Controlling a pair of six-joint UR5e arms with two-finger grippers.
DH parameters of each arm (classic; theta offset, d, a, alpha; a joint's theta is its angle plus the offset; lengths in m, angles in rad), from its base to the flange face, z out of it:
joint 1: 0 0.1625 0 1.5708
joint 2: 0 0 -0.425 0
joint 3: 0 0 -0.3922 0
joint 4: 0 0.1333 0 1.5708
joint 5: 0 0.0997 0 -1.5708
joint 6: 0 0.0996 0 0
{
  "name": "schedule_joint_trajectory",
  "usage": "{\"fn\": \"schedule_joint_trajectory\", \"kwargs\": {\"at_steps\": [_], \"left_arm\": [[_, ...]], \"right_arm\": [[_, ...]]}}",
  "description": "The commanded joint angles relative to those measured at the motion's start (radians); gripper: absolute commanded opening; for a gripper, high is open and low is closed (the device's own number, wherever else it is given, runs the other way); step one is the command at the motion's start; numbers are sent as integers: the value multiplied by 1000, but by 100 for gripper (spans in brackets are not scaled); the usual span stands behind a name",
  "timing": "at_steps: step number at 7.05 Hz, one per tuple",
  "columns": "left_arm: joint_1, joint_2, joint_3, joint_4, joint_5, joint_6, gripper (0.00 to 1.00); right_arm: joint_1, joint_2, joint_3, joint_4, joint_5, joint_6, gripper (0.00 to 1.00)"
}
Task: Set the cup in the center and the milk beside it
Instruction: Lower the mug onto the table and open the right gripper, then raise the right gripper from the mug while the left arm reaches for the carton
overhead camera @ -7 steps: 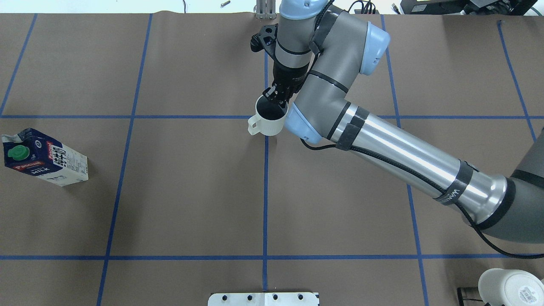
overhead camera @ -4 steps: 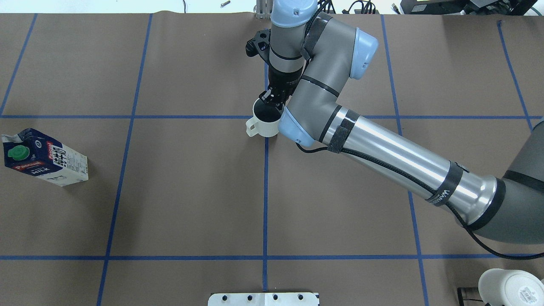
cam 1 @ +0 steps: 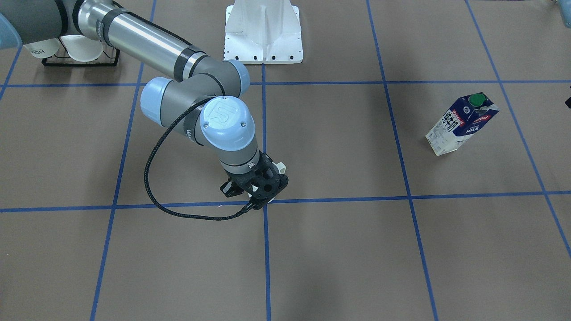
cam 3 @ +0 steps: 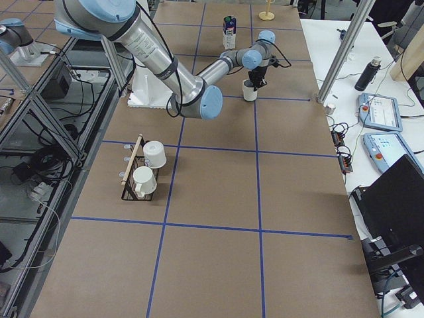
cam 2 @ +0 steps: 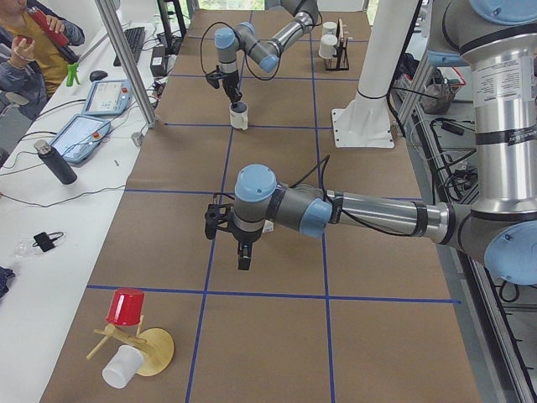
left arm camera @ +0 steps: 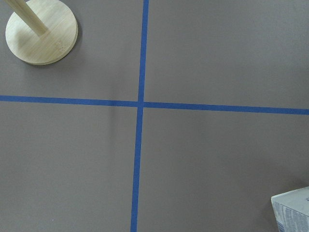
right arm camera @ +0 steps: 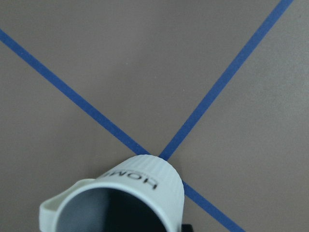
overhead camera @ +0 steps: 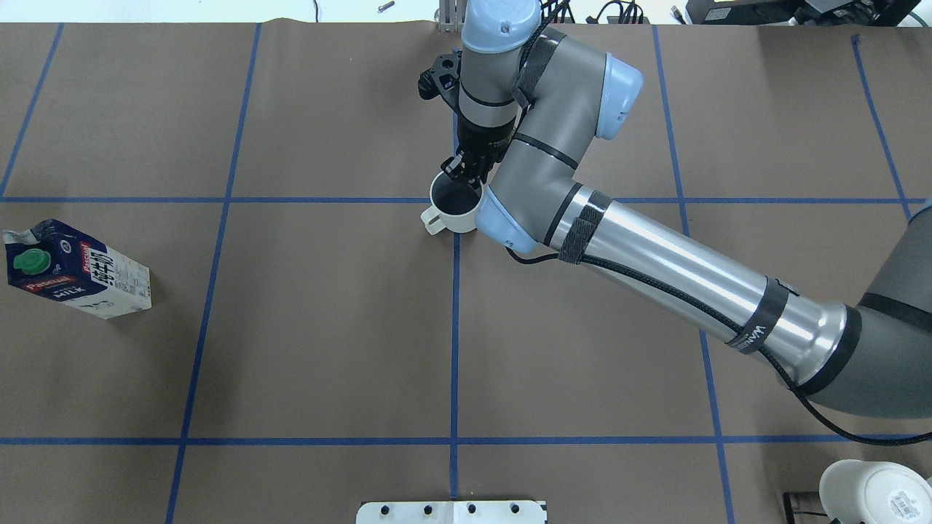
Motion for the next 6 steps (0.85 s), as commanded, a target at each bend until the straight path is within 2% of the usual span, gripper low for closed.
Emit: {"fn": "schedule_joint_trajectory", "kwargs": {"at_steps": [1,2,4,5,6], "left_arm": [[0,-8,0,1,0,-18,98],[2,-34,-1,5,-8,-43,98],[84,-123,-27,7,-8,-266,98],[150,-126,-53,13,-8,-297,97],[208,-137,-128,77,0,-501,97]], "right_arm": [[-1,2,3,3,0,3,100],[25,4,22,2,15,3,100],[158,-42,77,-21,145,1,100],[194,-174,207,-35,158,-12,100],[218,-262,281,-35,156,-17,100]]}}
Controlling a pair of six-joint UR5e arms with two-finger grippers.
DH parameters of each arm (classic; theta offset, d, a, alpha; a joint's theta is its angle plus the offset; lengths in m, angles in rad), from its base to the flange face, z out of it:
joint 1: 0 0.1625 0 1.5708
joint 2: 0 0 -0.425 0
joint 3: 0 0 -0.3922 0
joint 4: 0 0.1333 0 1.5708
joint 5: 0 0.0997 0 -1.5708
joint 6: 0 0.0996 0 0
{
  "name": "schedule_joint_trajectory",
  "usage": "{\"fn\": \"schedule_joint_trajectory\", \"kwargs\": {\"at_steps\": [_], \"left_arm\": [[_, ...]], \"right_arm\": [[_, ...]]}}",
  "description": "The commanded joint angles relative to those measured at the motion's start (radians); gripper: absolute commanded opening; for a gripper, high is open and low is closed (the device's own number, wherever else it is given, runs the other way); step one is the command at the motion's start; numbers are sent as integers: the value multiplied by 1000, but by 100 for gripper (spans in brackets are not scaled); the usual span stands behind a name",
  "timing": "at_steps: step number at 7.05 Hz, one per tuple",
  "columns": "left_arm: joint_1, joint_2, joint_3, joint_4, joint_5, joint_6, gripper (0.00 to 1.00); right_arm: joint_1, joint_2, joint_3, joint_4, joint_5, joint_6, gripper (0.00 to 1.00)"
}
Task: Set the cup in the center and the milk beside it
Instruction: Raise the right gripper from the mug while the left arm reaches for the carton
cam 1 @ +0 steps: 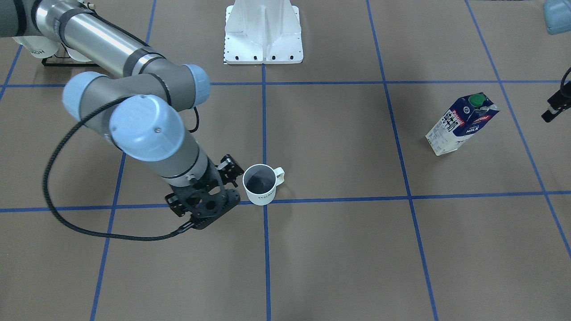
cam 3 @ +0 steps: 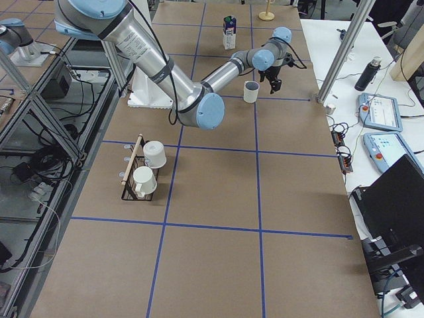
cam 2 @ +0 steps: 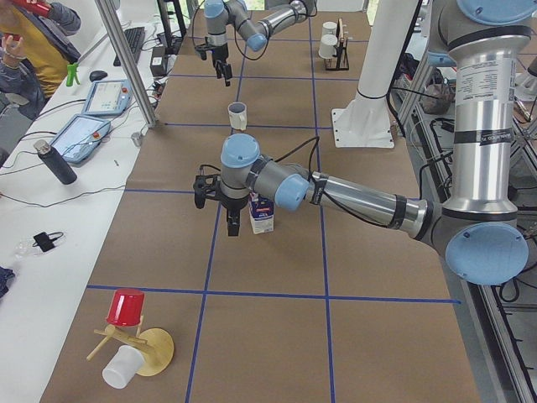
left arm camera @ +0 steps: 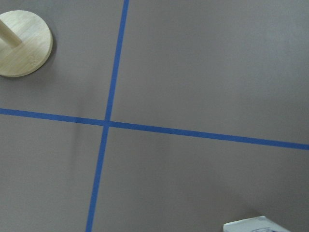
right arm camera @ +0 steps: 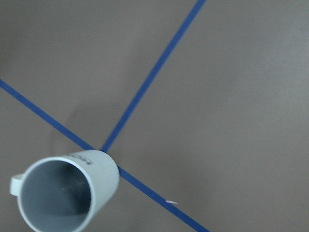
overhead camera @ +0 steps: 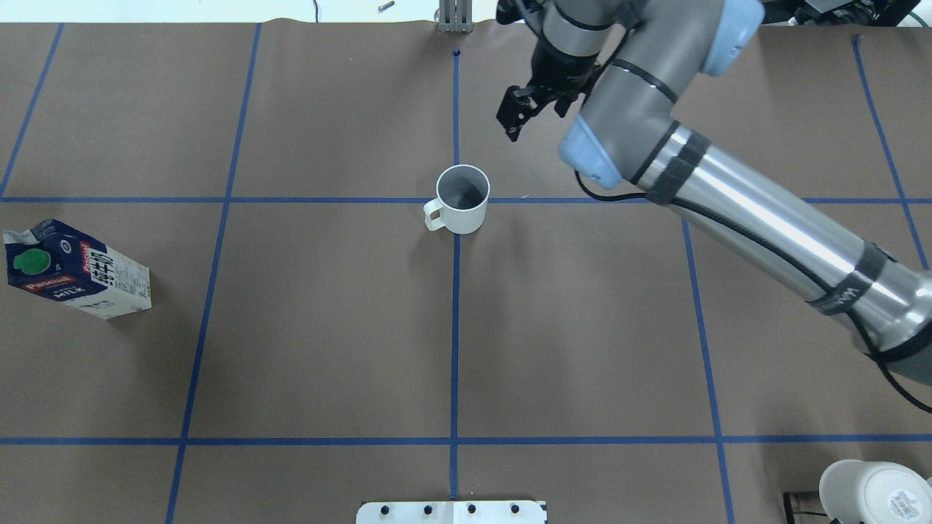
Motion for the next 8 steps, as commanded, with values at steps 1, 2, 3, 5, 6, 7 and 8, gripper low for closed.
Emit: {"fn": "schedule_joint_trajectory", "kwargs": {"at_steps": [1,2,3,5,6,7,8], "left_arm": [[169,-22,-135,60,26,-292,98],[176,13,-153,60,26,-294,98],[208,15,-153,60,28,-296,98],[245,61,-156,54,67,-282,98],[247,59,-150,54,72,-282,98],[250,52,-144,54,74,-287,98],[250,27,-142,59,71,-291,98]], "right_arm": [[56,-164,143,-6,14,-11,100],[60,-192,170,-6,6,-11,100],[66,-218,180,-5,4,-11,100],[66,-244,200,-5,-2,-8,100],[66,-254,204,-2,-14,-8,100],[67,-255,206,-2,-17,-8,100],[67,-258,208,-2,-29,-7,100]]}}
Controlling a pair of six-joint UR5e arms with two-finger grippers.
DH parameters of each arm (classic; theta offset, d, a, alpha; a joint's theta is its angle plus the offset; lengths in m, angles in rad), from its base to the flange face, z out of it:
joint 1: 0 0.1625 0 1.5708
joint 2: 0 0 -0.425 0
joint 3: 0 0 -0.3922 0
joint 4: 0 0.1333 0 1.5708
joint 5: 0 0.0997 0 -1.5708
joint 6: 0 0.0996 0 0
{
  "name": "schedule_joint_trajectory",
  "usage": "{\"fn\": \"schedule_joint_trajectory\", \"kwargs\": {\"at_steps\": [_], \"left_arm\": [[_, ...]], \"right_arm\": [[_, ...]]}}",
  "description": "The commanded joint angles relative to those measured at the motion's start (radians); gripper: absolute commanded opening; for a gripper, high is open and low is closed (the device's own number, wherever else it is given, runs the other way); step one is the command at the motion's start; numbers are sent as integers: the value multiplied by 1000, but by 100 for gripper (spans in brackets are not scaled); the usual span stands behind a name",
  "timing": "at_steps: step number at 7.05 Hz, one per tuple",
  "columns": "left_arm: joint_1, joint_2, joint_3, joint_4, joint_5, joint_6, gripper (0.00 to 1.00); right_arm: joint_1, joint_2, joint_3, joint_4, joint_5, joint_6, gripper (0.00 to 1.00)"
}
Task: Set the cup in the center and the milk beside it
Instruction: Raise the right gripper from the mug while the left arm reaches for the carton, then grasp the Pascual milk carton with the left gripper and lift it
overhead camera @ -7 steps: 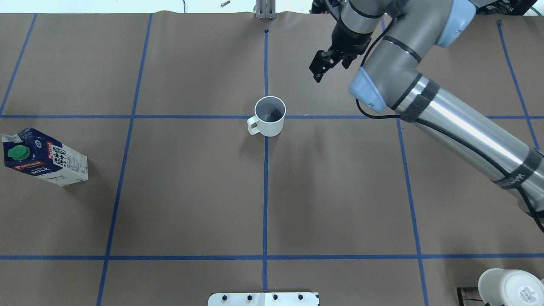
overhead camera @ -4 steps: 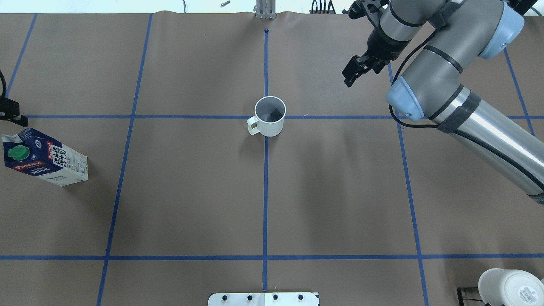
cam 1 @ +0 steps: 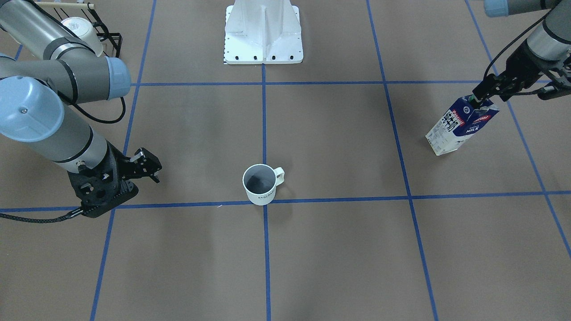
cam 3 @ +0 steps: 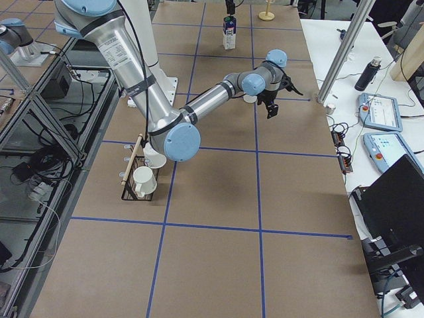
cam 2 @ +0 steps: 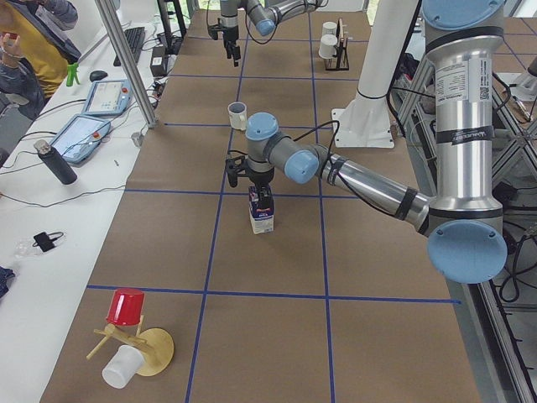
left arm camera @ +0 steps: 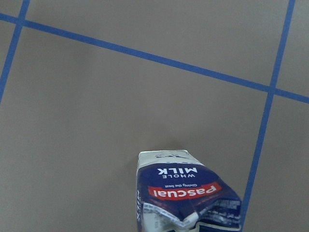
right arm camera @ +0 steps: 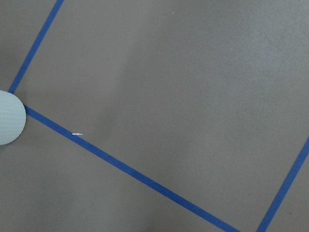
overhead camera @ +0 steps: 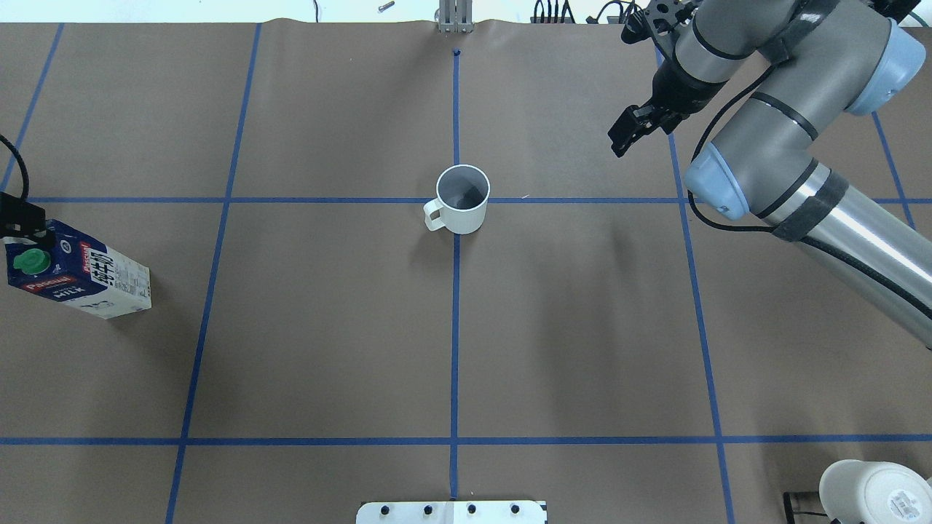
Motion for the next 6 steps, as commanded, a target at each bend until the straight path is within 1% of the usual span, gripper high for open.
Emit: {"fn": "schedule_joint_trajectory", "kwargs": {"at_steps": [1,4,6], "left_arm": [[2,-25,-1,4,-2,-28,98],[5,-31,18,2,1,-27,98],[8,-56,53,-1,3,-25,97]], "right_arm": [[-2,-17,13,0,-23,1,100],[-7,-24,13,2,-26,4,100],[-7,-25,13,3,-26,7,100]]}}
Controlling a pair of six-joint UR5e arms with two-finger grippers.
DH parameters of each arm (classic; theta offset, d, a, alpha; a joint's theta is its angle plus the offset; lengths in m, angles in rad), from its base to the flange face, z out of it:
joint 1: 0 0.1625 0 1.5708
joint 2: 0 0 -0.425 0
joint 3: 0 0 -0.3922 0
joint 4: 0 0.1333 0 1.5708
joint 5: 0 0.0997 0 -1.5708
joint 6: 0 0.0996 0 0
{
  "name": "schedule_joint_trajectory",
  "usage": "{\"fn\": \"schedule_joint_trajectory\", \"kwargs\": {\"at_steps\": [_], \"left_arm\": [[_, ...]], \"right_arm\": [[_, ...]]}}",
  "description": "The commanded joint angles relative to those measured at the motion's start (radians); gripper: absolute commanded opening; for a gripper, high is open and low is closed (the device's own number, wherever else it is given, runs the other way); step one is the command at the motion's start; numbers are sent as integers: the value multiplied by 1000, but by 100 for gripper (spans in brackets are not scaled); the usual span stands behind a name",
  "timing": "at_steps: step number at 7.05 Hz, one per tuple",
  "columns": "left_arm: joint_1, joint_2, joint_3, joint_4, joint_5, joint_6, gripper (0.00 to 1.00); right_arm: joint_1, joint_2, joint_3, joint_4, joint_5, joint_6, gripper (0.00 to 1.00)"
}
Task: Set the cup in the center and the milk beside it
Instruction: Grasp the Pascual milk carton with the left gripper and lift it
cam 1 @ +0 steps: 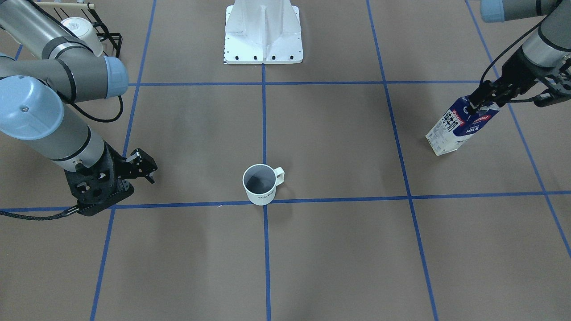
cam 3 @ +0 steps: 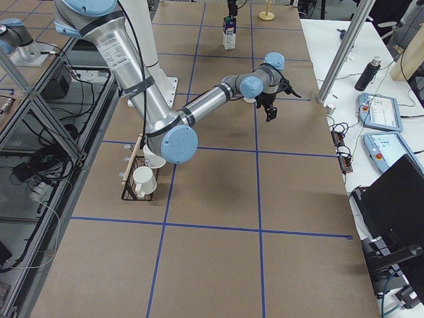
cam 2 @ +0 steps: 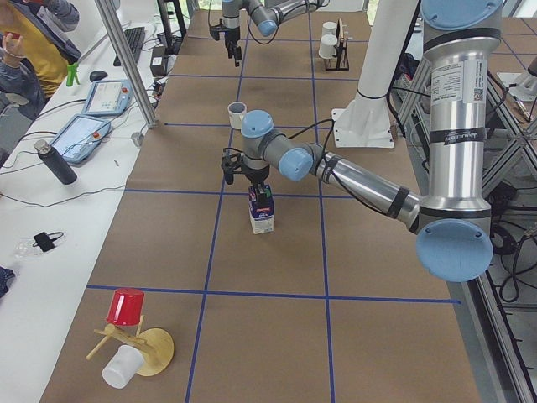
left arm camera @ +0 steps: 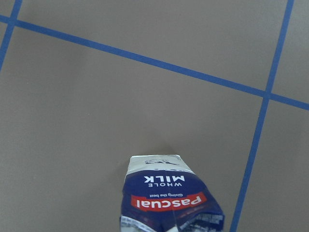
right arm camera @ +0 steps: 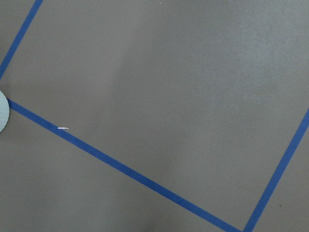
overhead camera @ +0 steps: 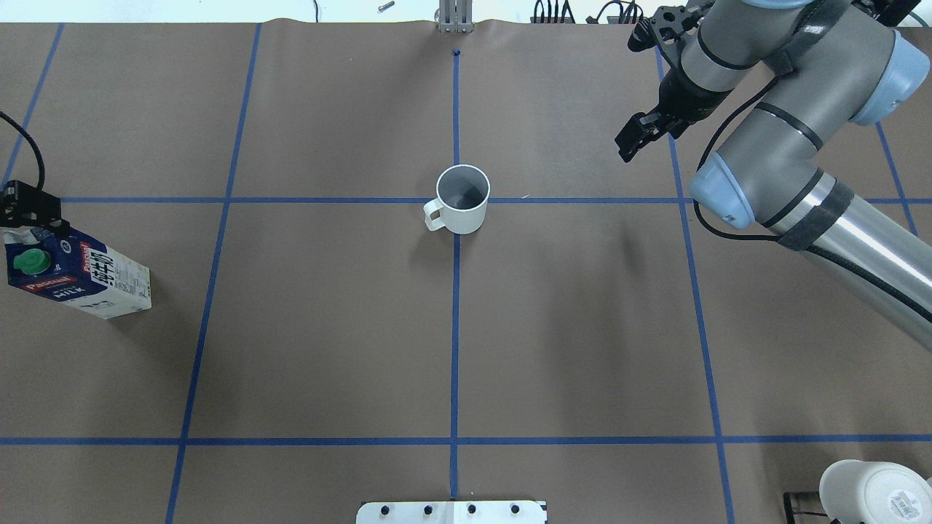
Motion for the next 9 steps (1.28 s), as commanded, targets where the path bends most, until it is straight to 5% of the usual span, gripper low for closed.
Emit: {"fn": "schedule_joint_trajectory", "kwargs": {"at_steps": [1,6,7,8,9], "left_arm": [[25,-12,23,-1,1,0,98],[77,-3,35,2,54,6,92],[76,-4,34,4,53,6,71],[76,-6,35,4,54,6,33],[71,-11,29,4,50,7,18]], "right_arm": [[-2,-2,0,1,0,2,100],[-5,1,0,1,0,6,100],[-6,1,2,1,0,6,100],[-5,1,2,1,0,6,100],[-6,-1,6,-1,0,8,100]]}}
